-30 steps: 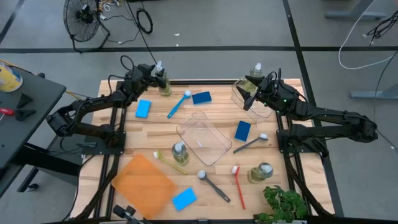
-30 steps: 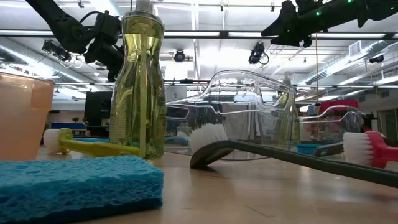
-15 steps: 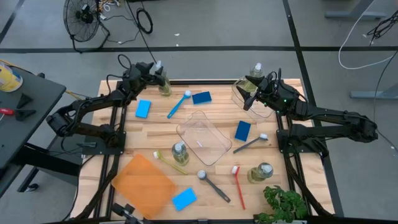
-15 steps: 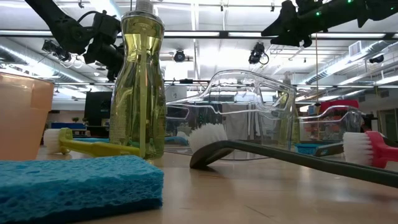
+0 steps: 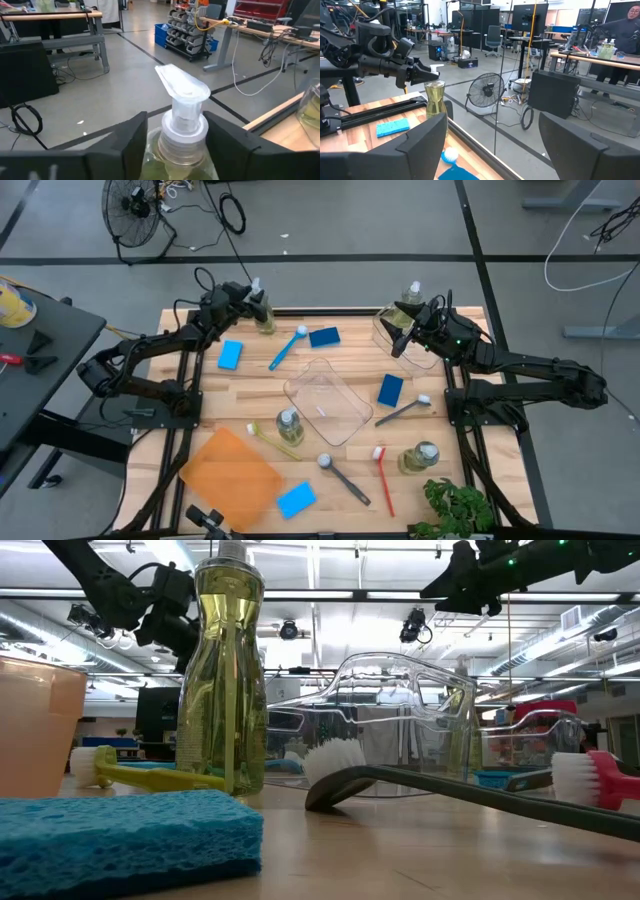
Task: Pick & Place Kitchen Sink Supplies
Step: Put the yellow dish soap into the top transparent bin
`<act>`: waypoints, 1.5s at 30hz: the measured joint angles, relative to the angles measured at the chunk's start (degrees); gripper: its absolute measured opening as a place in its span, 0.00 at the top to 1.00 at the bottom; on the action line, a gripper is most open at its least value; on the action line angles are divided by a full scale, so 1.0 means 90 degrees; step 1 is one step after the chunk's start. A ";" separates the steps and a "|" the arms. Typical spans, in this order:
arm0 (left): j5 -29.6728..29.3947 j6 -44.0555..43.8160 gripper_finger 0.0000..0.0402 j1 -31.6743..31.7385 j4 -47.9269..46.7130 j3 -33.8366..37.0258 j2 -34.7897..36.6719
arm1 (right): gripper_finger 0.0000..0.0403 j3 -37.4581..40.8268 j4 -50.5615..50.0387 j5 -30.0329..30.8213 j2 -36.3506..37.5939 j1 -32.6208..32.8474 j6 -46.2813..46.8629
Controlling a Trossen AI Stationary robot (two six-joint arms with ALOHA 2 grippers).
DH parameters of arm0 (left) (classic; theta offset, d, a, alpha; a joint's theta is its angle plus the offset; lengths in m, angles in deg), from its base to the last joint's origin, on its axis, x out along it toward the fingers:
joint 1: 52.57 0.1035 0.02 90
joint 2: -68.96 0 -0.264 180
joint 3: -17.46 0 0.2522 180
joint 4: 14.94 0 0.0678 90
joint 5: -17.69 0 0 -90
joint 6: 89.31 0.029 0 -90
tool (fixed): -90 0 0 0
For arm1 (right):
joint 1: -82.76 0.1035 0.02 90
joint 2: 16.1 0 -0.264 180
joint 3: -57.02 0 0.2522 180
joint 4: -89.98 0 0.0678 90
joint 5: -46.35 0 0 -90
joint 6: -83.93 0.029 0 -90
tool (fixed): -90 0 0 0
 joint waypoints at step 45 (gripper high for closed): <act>0.1998 0.0613 0.69 -0.0718 -0.1692 -0.3011 -0.0059 | 0.21 0.0000 0.0002 -0.0073 0.0002 0.0005 -0.0070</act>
